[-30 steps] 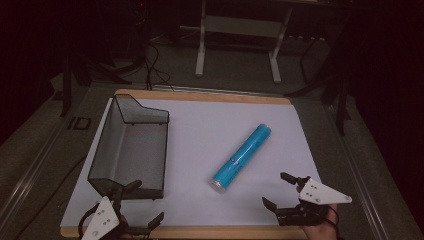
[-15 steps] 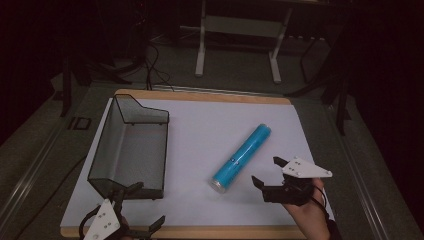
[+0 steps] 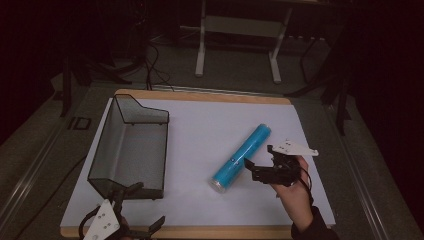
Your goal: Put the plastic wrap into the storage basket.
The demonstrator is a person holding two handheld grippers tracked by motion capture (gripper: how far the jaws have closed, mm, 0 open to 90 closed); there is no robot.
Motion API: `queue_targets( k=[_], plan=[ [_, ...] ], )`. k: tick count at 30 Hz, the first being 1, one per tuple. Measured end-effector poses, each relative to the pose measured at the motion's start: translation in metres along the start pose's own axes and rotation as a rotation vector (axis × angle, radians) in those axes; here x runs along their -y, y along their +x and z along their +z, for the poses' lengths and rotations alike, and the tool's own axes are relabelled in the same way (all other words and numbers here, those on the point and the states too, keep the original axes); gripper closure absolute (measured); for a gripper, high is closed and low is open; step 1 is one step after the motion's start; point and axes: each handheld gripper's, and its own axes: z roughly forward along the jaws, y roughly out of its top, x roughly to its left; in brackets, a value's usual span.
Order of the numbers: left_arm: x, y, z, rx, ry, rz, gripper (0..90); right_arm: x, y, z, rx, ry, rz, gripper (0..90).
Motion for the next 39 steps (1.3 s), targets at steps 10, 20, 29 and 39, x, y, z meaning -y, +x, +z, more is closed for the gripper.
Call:
queue_targets(
  k=[10, 20, 29, 39],
  plan=[
    [0.0, -0.002, 0.001, 0.004, 0.002, 0.011, 2.5, -0.011, -0.001, 0.025, 0.134, 0.019, 0.213, 9.2],
    [0.0, -0.003, -0.001, 0.008, 0.0, 0.014, 2.5, -0.011, -0.007, 0.056, 0.158, 0.07, 0.423, 9.1],
    [0.0, -0.004, 0.001, 0.015, 0.006, 0.023, 2.5, 0.005, -0.03, 0.083, 0.185, 0.136, 0.566, 9.1],
    [0.0, -0.005, 0.001, 0.021, 0.014, 0.031, 2.5, 0.024, -0.051, 0.112, 0.169, 0.199, 0.751, 11.8]
  ],
)
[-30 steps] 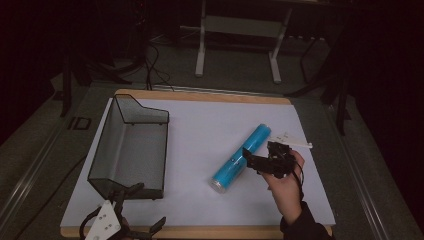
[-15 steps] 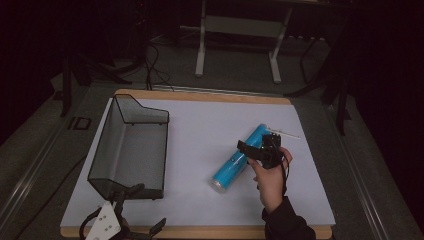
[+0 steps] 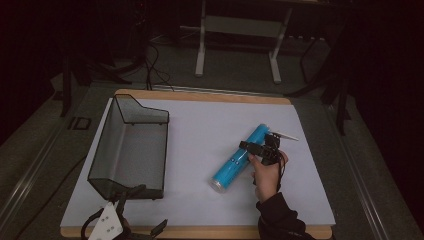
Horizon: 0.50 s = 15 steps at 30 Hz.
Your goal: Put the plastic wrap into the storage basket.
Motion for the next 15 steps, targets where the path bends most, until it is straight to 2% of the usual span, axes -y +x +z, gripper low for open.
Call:
queue_targets(
  k=[4, 7, 15],
  plan=[
    [0.0, 0.0, 0.0, 0.001, 0.006, 0.003, 2.5, 0.001, 0.001, 0.008, -0.035, 0.027, 0.066, 11.4],
    [0.0, -0.001, 0.0, 0.0, 0.006, 0.007, 2.5, 0.001, -0.001, 0.014, -0.032, 0.025, 0.097, 12.6],
    [0.001, 0.0, 0.001, 0.001, 0.012, 0.007, 2.5, 0.003, -0.006, 0.03, -0.057, 0.092, 0.219, 15.2]
  ],
)
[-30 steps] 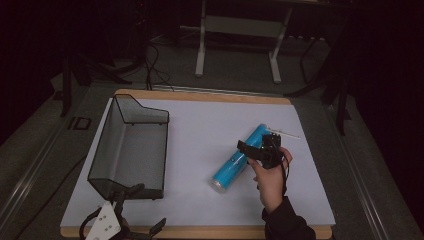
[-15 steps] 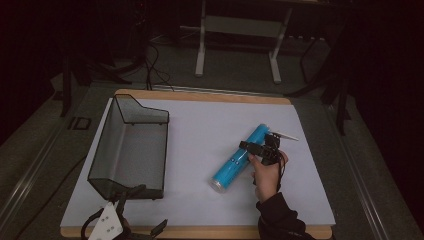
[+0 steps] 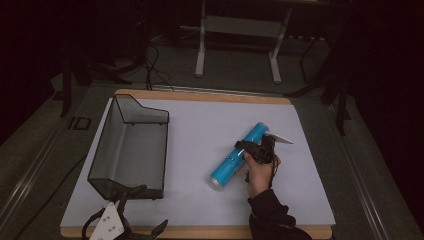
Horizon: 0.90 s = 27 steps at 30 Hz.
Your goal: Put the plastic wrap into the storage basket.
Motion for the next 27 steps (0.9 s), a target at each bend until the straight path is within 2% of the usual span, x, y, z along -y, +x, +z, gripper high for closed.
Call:
queue_targets(
  k=[3, 5, 7, 10, 11, 14, 16, 19, 22, 27],
  plan=[
    [0.0, 0.0, 0.0, -0.002, 0.001, 0.0, 2.5, 0.001, 0.0, 0.007, 0.005, 0.008, 0.028, 21.7],
    [0.0, 0.0, 0.0, -0.002, 0.002, -0.001, 2.5, 0.003, -0.001, 0.012, -0.015, 0.027, 0.053, 22.0],
    [0.0, 0.0, 0.0, -0.002, 0.003, -0.002, 2.5, 0.003, 0.001, 0.014, -0.013, 0.031, 0.044, 23.2],
    [0.0, 0.0, 0.001, -0.001, 0.005, 0.002, 2.5, -0.001, -0.002, 0.015, -0.032, 0.056, 0.063, 25.2],
    [0.0, 0.0, 0.001, -0.001, 0.007, 0.003, 2.5, -0.002, -0.005, 0.014, -0.052, 0.047, 0.098, 26.1],
    [0.001, -0.001, 0.002, -0.002, 0.012, 0.006, 2.5, -0.002, -0.01, 0.013, -0.079, 0.047, 0.153, 27.9],
    [0.001, -0.001, 0.002, -0.004, 0.013, 0.009, 2.5, 0.0, -0.01, 0.013, -0.085, 0.039, 0.181, 29.1],
    [0.001, -0.001, 0.002, -0.005, 0.014, 0.011, 2.5, 0.0, -0.014, 0.014, -0.125, 0.052, 0.226, 30.5],
    [0.001, -0.001, 0.001, -0.007, 0.014, 0.013, 2.5, 0.001, -0.015, 0.014, -0.158, 0.063, 0.221, 31.1],
    [0.001, 0.0, 0.002, -0.006, 0.016, 0.011, 2.5, 0.005, -0.004, 0.012, -0.176, 0.071, 0.16, 31.8]
  ],
)
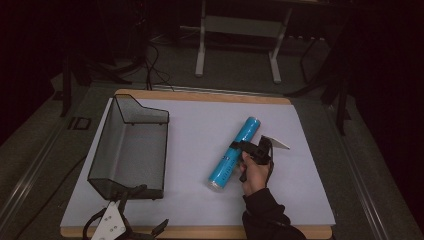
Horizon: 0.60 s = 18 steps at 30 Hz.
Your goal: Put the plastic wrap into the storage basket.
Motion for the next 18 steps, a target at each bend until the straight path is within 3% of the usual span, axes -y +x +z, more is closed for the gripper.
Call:
queue_targets(
  k=[3, 6, 9, 12, 15, 18],
  plan=[
    [0.0, 0.0, 0.0, -0.003, 0.001, 0.003, 2.5, 0.003, 0.008, 0.0, -0.02, 0.025, -0.023, 31.9],
    [0.0, 0.0, 0.0, -0.006, 0.001, 0.002, 2.5, 0.004, 0.013, -0.002, -0.041, 0.027, -0.038, 32.0],
    [0.0, 0.0, 0.001, -0.004, 0.004, 0.003, 2.5, 0.004, 0.027, -0.01, -0.069, 0.028, -0.075, 32.0],
    [0.0, -0.001, 0.001, -0.004, 0.004, 0.003, 2.5, 0.004, 0.03, -0.012, -0.079, 0.022, -0.094, 32.0],
    [0.0, 0.0, 0.0, -0.005, 0.003, 0.002, 2.5, 0.007, 0.049, -0.021, -0.069, -0.022, -0.202, 32.0],
    [0.001, 0.0, 0.001, -0.003, 0.005, 0.001, 2.5, 0.009, 0.061, -0.026, -0.079, -0.038, -0.249, 32.0]
  ],
)
